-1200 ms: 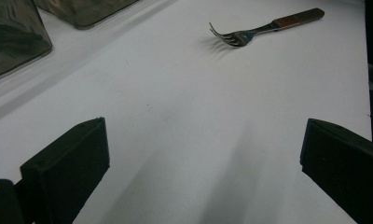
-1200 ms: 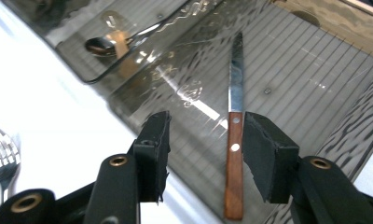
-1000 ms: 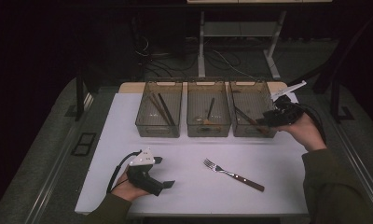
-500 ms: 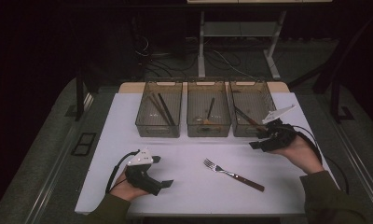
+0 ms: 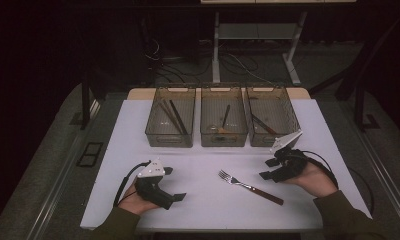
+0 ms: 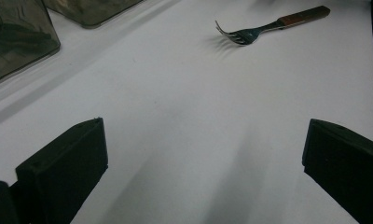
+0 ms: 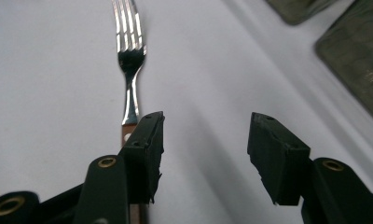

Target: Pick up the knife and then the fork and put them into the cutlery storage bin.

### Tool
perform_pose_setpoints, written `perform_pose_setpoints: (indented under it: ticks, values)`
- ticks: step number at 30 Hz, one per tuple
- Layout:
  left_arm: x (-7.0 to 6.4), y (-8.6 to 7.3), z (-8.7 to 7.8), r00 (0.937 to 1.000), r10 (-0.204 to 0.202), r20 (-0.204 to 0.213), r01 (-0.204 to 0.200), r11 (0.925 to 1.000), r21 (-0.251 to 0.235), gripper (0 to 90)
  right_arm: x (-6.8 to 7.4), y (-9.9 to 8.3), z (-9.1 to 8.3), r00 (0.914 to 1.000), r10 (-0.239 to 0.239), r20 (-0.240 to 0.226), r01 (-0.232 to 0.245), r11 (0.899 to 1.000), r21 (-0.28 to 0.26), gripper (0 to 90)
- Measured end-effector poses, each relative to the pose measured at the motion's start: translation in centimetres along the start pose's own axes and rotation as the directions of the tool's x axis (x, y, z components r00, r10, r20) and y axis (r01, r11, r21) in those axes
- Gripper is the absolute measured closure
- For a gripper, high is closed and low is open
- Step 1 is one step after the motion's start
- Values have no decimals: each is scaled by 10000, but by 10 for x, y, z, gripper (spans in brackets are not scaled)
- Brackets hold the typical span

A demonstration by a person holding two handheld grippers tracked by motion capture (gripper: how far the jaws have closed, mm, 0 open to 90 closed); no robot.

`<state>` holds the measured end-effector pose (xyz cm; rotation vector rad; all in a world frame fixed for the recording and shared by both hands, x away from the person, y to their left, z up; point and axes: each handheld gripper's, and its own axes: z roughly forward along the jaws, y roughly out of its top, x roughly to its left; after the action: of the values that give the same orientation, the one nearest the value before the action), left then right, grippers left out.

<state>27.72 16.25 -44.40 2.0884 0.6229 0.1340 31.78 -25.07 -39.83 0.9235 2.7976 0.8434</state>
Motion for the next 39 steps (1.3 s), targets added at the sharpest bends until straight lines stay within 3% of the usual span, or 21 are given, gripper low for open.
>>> perform_pose_setpoints:
  ticks: [7, 18, 26, 39]
  values:
    - [-1, 0, 0, 10000, -4, 13, 4, 10000, 12, 0, 15, 0, 9, 9981, -438, -429, 464, 9971, 598, 495]
    - [-1, 0, 0, 10000, -13, 16, 13, 10000, 10, 0, 33, 2, 27, 9873, -1333, -868, 1468, 9735, 1751, 626]
    - [-1, 0, 1, 10000, -29, 24, 29, 10000, 20, 0, 37, 4, 33, 9819, -1708, -819, 1850, 9575, 2215, 683]
    - [-1, 0, 2, 10000, 22, 16, -22, 10000, 85, 0, 47, 9, 38, 9742, -2229, -356, 2238, 9330, 2818, 723]
